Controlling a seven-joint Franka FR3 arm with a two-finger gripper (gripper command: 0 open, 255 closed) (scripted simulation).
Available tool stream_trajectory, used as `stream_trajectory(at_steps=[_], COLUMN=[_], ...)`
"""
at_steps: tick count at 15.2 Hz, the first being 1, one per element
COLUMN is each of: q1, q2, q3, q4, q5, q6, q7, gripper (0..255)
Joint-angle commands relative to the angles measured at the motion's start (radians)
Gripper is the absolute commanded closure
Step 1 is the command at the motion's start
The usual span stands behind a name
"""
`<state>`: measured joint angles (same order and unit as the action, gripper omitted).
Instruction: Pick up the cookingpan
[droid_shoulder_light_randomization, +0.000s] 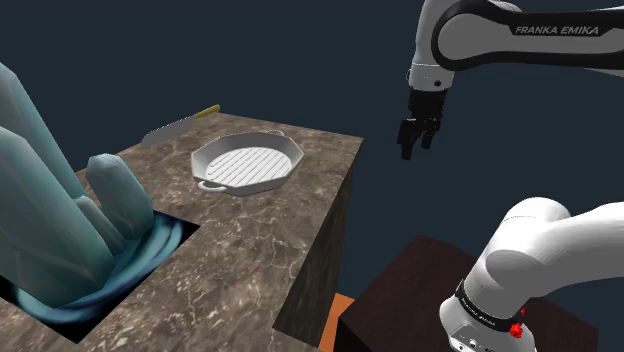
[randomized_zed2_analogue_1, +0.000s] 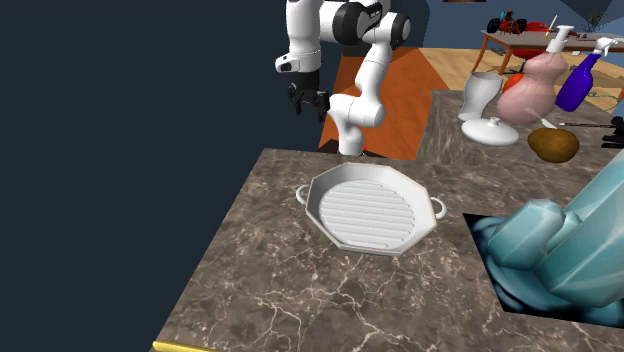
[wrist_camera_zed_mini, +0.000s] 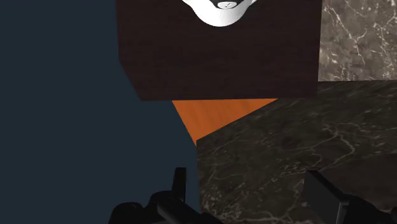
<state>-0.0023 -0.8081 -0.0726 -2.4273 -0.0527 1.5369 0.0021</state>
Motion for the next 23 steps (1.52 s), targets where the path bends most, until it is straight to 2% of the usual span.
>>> stream_trajectory(at_steps=[1, 12, 23], q1=[0.000, 0.058, 0.093], q2=[0.000, 0.328, 0.678], q3=[0.000, 0.081, 0.117], q4=[0.000, 0.253, 0.627], q5=[0.000, 0.234, 0.407], q6=[0.000, 0.075, 0.095], q7=[0.000, 0.215, 0.392], gripper=[0, 0, 0])
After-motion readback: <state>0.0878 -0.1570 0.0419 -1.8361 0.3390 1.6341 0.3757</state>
